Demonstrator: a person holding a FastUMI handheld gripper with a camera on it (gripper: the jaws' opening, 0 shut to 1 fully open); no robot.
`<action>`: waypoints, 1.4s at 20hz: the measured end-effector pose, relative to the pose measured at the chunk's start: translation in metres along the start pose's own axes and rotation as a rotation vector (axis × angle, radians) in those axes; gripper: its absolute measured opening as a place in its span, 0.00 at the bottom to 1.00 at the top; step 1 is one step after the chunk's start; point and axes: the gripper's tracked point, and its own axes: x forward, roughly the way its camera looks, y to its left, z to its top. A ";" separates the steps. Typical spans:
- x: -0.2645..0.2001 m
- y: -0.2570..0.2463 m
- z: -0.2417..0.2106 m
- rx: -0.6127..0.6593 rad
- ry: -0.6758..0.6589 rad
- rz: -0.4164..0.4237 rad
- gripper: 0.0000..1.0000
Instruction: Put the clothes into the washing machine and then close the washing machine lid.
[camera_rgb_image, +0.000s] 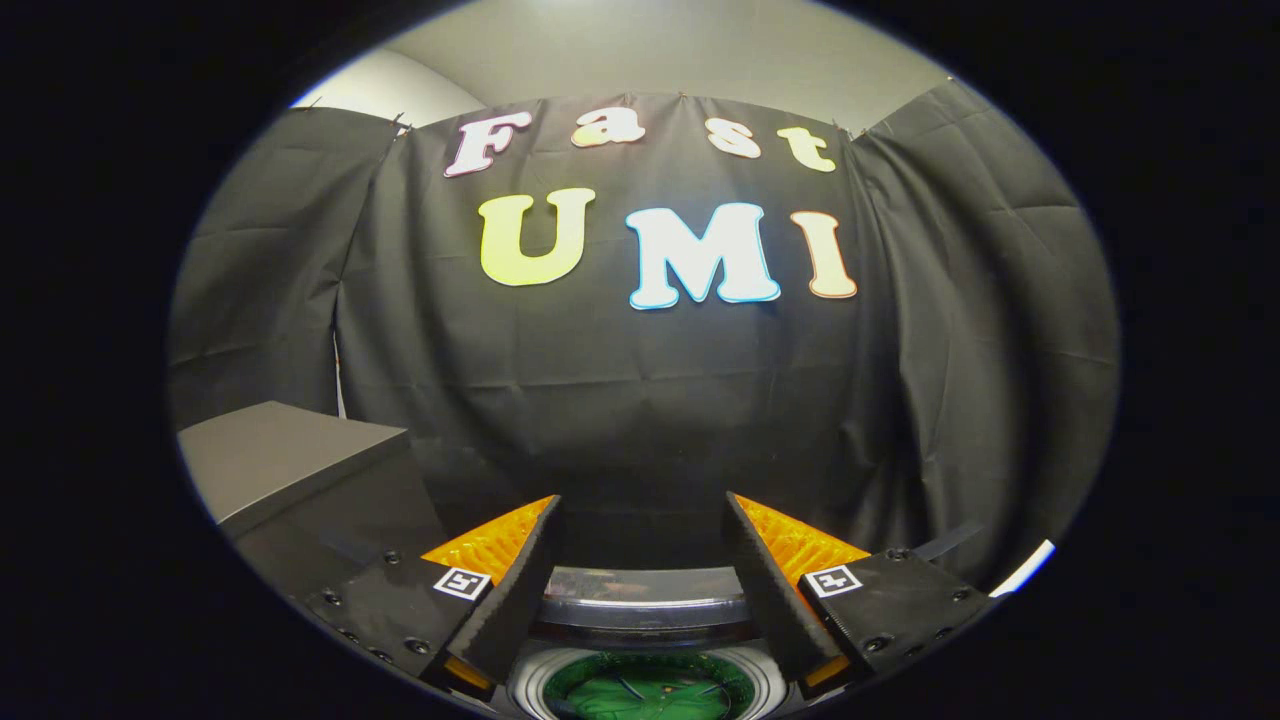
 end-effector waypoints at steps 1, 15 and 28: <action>-0.006 0.000 -0.005 -0.002 0.006 -0.001 0.98; -0.088 0.006 -0.083 0.018 0.151 -0.023 0.98; -0.193 0.033 0.023 -0.015 -0.063 -0.030 0.98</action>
